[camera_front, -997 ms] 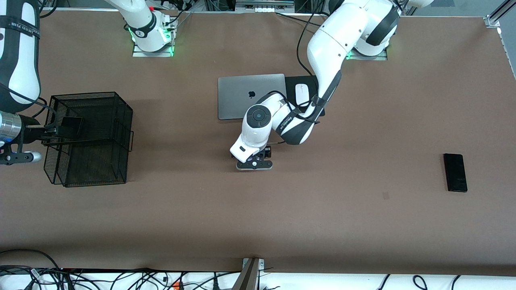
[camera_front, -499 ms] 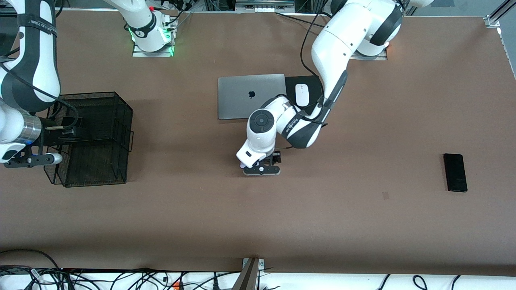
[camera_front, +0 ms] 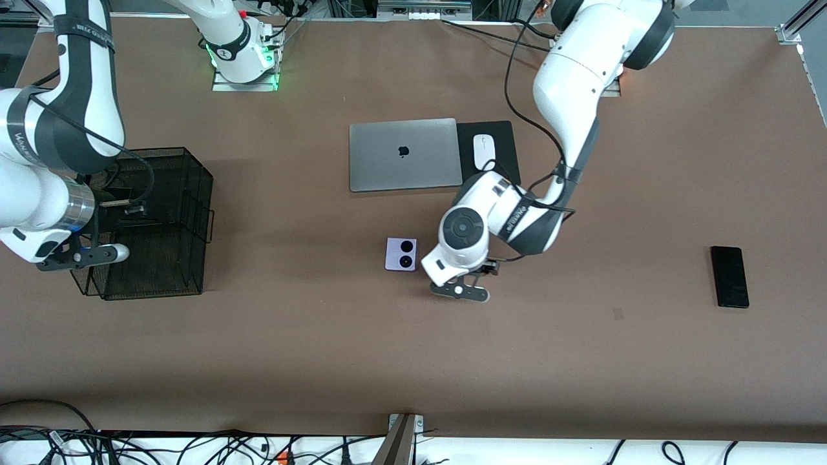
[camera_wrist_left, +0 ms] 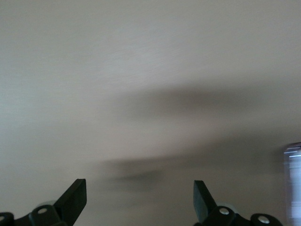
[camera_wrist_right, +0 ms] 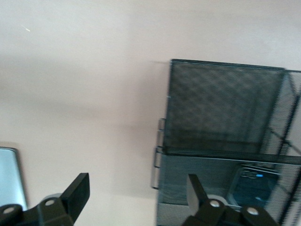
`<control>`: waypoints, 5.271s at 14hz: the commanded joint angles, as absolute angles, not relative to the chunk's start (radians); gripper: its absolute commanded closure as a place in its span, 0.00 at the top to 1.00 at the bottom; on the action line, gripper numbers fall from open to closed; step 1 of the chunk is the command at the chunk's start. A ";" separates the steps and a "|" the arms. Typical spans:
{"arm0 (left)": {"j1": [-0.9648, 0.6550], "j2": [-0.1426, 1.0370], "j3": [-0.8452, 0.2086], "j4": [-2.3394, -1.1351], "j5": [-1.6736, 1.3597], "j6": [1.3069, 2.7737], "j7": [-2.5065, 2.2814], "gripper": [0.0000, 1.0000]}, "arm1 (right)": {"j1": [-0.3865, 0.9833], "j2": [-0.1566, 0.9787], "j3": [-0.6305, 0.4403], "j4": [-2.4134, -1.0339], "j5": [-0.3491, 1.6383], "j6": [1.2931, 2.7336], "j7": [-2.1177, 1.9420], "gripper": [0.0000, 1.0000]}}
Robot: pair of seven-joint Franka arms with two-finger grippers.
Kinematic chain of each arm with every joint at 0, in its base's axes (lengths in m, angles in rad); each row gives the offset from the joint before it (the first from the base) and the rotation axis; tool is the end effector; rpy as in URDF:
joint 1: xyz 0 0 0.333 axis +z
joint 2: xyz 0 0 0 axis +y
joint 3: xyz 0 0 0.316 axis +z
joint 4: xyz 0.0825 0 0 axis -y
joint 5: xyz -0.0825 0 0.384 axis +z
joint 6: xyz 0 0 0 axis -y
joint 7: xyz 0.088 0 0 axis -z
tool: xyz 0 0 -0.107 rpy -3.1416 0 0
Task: Place phones with both arms
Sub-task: 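Reach the right gripper to the white phone while the left gripper returns, then grasp the white phone with the right gripper while the left gripper grasps the slab phone, then carry the white phone with the right gripper into the mesh basket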
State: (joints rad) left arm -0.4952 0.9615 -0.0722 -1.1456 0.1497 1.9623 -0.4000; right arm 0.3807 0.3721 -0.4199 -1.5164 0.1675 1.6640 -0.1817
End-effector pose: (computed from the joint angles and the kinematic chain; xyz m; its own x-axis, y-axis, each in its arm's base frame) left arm 0.6463 -0.3820 0.2035 0.9744 -0.1990 -0.1047 -0.2110 -0.9701 -0.1198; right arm 0.6418 0.0253 0.4486 0.9749 0.1239 -0.1850 0.1173 -0.9920 -0.0461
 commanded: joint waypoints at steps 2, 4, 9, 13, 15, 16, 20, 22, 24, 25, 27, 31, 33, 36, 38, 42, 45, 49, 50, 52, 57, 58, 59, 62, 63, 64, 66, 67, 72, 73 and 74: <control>-0.364 0.856 -0.077 -1.305 0.198 1.965 -0.254 1.00 | 0.399 0.393 -0.309 -1.491 0.210 1.709 -0.026 0.97; -0.292 0.824 -0.077 -1.334 0.199 1.945 -0.155 1.00 | 0.402 0.411 -0.232 -1.491 0.210 1.774 0.033 1.00; -0.112 0.761 -0.077 -1.336 0.272 1.859 0.131 1.00 | 0.445 0.566 -0.078 -1.375 0.204 1.931 0.300 1.00; 0.056 0.744 -0.078 -1.335 0.276 1.870 0.279 1.00 | 0.554 0.701 -0.081 -1.256 0.198 1.992 0.472 1.00; 0.122 0.746 -0.078 -1.335 0.278 1.902 0.282 1.00 | 0.593 0.744 -0.083 -1.256 0.192 2.069 0.523 1.00; 0.156 0.750 -0.077 -1.338 0.278 1.936 0.284 1.00 | 0.613 0.767 -0.083 -1.255 0.184 2.106 0.541 1.00; 0.273 0.762 -0.078 -1.336 0.275 2.037 0.345 1.00 | 0.670 0.840 -0.087 -1.253 0.157 2.258 0.600 1.00; 0.305 0.767 -0.078 -1.335 0.265 2.049 0.331 1.00 | 0.683 0.876 -0.087 -1.250 0.132 2.316 0.632 1.00; 0.350 0.769 -0.081 -1.335 0.253 2.060 0.331 1.00 | 0.707 0.903 -0.089 -1.250 0.109 2.350 0.644 1.00; 0.363 0.773 -0.080 -1.335 0.206 2.060 0.331 1.00 | 0.713 0.913 -0.089 -1.250 0.088 2.352 0.670 1.00; 0.396 0.787 -0.080 -1.331 0.120 2.062 0.336 1.00 | 0.721 0.923 -0.087 -1.255 0.036 2.352 0.686 1.00; 0.419 0.814 -0.078 -1.345 0.126 2.134 0.344 1.00 | 0.732 0.942 -0.086 -1.262 0.005 2.352 0.702 1.00; 0.434 0.837 -0.078 -1.350 0.124 2.175 0.336 1.00 | 0.736 0.949 -0.086 -1.261 0.006 2.353 0.729 1.00; 0.442 0.861 -0.077 -1.350 0.126 2.201 0.342 1.00 | 0.747 0.965 -0.084 -1.261 0.006 2.382 0.773 1.00; 0.451 0.871 -0.077 -1.353 0.129 2.220 0.339 1.00 | 0.752 0.971 -0.084 -1.261 0.009 2.396 0.796 1.00; 0.454 0.874 -0.077 -1.397 0.129 2.250 0.338 1.00 | 0.752 0.969 -0.084 -1.262 0.011 2.395 0.804 1.00; 0.454 0.874 -0.077 -1.414 0.129 2.269 0.337 1.00 | 0.750 0.971 -0.084 -1.262 0.011 2.395 0.804 1.00; 0.453 0.874 -0.077 -1.419 0.185 2.267 0.345 1.00 | 0.755 0.971 -0.083 -1.266 0.012 2.396 0.807 1.00; 0.453 0.874 -0.077 -1.430 0.225 2.267 0.345 1.00 | 0.756 0.973 -0.083 -1.267 0.012 2.396 0.808 1.00; 0.451 0.873 -0.077 -1.433 0.241 2.267 0.347 1.00 | 0.756 0.977 -0.083 -1.267 0.011 2.396 0.808 1.00; 0.449 0.870 -0.077 -1.450 0.239 2.266 0.390 1.00 | 0.756 0.977 -0.083 -1.282 0.003 2.396 0.810 1.00; 0.451 0.870 -0.077 -1.450 0.241 2.266 0.391 1.00 | 0.756 0.977 -0.083 -1.282 0.003 2.396 0.810 1.00; 0.451 0.870 -0.077 -1.450 0.241 2.264 0.406 1.00 | 0.756 0.977 -0.083 -1.282 0.002 2.396 0.810 0.97; 0.456 0.871 -0.078 -1.450 0.239 2.263 0.468 1.00 | 0.756 0.977 -0.083 -1.282 0.003 2.396 0.804 0.38; 0.459 0.871 -0.078 -1.448 0.238 2.263 0.488 1.00 | 0.756 0.977 -0.083 -1.282 0.003 2.395 0.802 0.21; 0.459 0.871 -0.078 -1.448 0.236 2.263 0.491 1.00 | 0.756 0.971 -0.083 -1.281 0.006 2.390 0.798 0.09; 0.459 0.873 -0.078 -1.447 0.226 2.263 0.489 1.00 | 0.749 0.937 -0.086 -1.278 0.009 2.326 0.788 0.02; 0.463 0.873 -0.078 -1.445 0.222 2.263 0.483 1.00 | 0.739 0.896 -0.090 -1.273 0.011 2.237 0.776 0.02; 0.488 0.874 -0.078 -1.437 0.123 2.267 0.469 1.00 | 0.548 0.645 -0.094 -1.275 0.038 1.843 0.587 0.03; 0.488 0.874 -0.078 -1.437 0.117 2.267 0.468 1.00 | 0.502 0.612 -0.094 -1.275 0.044 1.782 0.533 0.03; 0.488 0.874 -0.078 -1.437 0.117 2.267 0.466 1.00 | 0.458 0.583 -0.098 -1.275 0.043 1.725 0.478 0.03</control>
State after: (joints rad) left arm 0.4789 0.8878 -0.0695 -1.4183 0.1369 2.2555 0.4591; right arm 0.5392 0.6560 -0.1144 -1.2321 0.0262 1.8065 0.5746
